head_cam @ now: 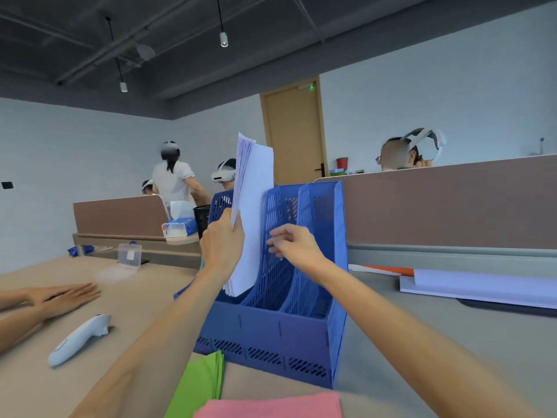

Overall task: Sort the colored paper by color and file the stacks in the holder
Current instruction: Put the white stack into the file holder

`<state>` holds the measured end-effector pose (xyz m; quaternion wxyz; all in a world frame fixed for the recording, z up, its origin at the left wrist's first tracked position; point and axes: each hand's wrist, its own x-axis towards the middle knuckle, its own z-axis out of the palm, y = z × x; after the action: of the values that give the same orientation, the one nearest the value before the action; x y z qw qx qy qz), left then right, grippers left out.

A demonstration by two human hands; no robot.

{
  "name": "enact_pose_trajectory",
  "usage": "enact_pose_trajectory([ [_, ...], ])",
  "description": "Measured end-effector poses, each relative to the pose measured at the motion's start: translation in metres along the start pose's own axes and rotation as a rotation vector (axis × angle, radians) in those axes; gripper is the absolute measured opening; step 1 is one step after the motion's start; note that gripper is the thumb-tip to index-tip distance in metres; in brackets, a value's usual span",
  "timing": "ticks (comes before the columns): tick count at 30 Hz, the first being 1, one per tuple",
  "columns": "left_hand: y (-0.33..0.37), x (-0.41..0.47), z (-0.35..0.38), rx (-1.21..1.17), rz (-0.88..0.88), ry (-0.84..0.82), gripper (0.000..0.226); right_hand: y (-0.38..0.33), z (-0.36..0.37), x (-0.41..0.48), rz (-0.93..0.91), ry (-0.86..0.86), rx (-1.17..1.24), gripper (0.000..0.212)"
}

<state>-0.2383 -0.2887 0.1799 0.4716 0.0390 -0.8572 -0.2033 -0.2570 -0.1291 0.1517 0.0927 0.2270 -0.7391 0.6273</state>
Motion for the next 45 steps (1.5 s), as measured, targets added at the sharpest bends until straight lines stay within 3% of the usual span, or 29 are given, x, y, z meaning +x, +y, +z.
enact_pose_trajectory([
  [5, -0.001, -0.024, 0.024, 0.042, -0.008, -0.065, 0.027, 0.002, -0.005, -0.008, -0.029, 0.096, 0.038, 0.024],
  [10, -0.014, -0.040, 0.036, -0.239, -0.290, -0.272, 0.038, 0.008, -0.009, -0.014, -0.037, 0.120, 0.023, 0.022],
  [14, -0.018, -0.049, 0.029, -0.341, -0.389, -0.455, 0.022, 0.009, -0.010, -0.016, -0.029, 0.116, 0.015, 0.021],
  [17, -0.017, -0.048, 0.028, -0.459, -0.367, -0.417, 0.011, 0.008, -0.009, -0.018, -0.024, 0.115, -0.005, 0.021],
  [22, -0.015, -0.043, 0.028, -0.527, -0.362, -0.370, 0.024, 0.008, -0.010, -0.020, -0.008, 0.117, -0.038, 0.022],
  [27, -0.025, -0.044, 0.026, -0.584, -0.350, -0.439, 0.033, 0.007, -0.011, -0.021, 0.010, 0.120, -0.062, 0.022],
  [34, -0.021, -0.039, 0.015, -0.459, -0.331, -0.322, 0.043, -0.001, -0.010, -0.033, 0.052, 0.112, -0.104, 0.021],
  [45, -0.017, -0.080, -0.063, -0.502, -0.288, -0.268, 0.060, -0.038, -0.003, -0.088, 0.042, 0.097, -0.128, 0.025],
])
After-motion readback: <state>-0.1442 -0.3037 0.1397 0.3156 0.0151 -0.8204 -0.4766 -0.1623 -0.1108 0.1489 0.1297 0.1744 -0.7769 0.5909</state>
